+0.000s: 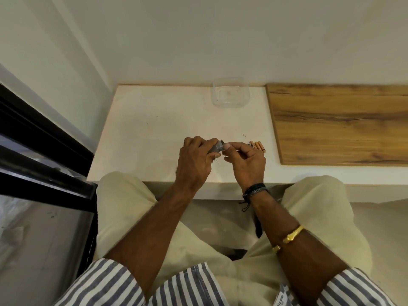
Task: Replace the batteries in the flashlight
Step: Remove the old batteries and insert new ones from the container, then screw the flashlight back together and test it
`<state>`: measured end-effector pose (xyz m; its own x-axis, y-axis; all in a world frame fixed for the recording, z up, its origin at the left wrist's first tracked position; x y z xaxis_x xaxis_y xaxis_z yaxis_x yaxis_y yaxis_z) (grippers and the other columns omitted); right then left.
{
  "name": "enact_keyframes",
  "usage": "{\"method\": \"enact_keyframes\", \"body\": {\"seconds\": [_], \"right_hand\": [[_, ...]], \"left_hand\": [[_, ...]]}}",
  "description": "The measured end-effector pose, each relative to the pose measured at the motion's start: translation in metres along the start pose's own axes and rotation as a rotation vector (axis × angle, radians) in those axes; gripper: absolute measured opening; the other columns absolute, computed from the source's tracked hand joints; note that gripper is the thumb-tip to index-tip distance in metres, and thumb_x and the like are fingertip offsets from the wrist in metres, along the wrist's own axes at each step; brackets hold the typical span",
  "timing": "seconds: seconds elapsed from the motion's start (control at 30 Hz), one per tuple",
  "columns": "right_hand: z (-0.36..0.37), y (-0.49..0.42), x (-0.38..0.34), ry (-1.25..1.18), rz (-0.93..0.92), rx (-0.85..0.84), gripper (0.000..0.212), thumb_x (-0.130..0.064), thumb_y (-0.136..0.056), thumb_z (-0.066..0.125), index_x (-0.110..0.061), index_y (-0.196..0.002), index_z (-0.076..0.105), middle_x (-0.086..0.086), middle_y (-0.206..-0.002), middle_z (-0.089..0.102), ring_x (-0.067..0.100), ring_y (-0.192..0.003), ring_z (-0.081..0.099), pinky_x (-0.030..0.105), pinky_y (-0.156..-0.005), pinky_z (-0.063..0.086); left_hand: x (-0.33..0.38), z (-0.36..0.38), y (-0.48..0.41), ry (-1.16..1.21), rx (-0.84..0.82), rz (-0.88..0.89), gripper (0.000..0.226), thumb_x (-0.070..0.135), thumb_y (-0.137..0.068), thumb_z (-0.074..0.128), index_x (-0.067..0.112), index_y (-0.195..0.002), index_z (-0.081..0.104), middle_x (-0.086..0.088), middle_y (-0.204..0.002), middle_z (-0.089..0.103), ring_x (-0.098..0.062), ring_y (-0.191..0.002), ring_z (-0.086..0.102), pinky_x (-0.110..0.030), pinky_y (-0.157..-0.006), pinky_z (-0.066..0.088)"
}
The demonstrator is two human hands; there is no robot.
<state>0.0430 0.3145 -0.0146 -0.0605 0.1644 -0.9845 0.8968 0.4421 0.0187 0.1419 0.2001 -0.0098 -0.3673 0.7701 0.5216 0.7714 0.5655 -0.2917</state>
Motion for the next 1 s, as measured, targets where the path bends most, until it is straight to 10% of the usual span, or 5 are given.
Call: {"method": "enact_keyframes", "body": {"seconds": [0.2,0.63,1.0], "right_hand": [[-0.042,-0.044,0.018,0.174,0.095,0.188,0.011,-0.014,-0.092,0.071,-0.016,-0.101,0.077,0.0,-0.085,0.075,0.018,-0.075,0.075,0.043,-0.074,0.065],[-0.041,-0.075,0.042,0.983,-0.024,-0.111,0.026,-0.026,-0.098,0.064,-0.024,-0.122,0.073,0.014,-0.122,0.058,0.035,-0.099,0.067,0.034,-0.075,0.052],[-0.027,-0.044,0.004,0.245,-0.024,-0.086,0.026,-0.024,-0.086,0.073,-0.019,-0.112,0.076,0.0,-0.105,0.076,0.015,-0.095,0.072,0.036,-0.09,0.061]], "left_hand": [[-0.003,0.003,-0.001,0.07,-0.033,-0.056,0.034,0.033,-0.094,0.055,0.018,-0.123,0.063,-0.004,-0.099,0.06,-0.024,-0.098,0.046,-0.044,-0.075,0.051],[-0.007,0.013,0.0,0.076,-0.101,-0.042,0.032,0.031,-0.094,0.057,0.02,-0.124,0.064,-0.002,-0.098,0.059,-0.022,-0.099,0.044,-0.043,-0.078,0.051],[-0.003,0.01,-0.003,0.069,-0.083,-0.033,0.035,0.03,-0.094,0.057,0.013,-0.124,0.063,-0.007,-0.103,0.065,-0.028,-0.098,0.051,-0.045,-0.078,0.051]]}}
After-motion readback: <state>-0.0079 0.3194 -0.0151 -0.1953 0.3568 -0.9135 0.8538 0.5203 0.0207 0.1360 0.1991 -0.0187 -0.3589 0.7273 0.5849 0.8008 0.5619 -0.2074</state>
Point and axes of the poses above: each hand's wrist, its own y-axis away from the middle knuckle, its own z-axis out of the palm, x = y × z, the point moved 2 cm from there along -y, towards the middle knuckle
